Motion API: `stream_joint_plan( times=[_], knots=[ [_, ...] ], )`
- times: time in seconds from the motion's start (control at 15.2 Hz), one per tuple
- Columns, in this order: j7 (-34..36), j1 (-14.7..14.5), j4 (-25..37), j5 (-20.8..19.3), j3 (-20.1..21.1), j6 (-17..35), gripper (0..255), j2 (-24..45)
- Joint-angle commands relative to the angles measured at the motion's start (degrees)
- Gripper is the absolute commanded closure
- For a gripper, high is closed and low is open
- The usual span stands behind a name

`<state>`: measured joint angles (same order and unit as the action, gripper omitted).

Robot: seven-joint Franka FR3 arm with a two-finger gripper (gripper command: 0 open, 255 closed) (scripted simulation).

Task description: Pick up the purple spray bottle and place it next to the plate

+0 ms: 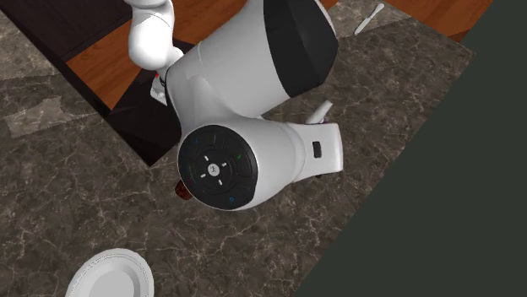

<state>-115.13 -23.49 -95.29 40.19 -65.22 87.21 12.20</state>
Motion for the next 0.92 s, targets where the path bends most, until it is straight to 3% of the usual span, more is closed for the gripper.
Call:
stream_joint_plan(
  times=[0.0,0.86],
  knots=[
    [0.74,0.41,1.72,0.06,0.00,-1.49,255,0.10],
    [4.56,4.82,13.47,2.40,0.55,-11.34,255,2.30]
  ],
)
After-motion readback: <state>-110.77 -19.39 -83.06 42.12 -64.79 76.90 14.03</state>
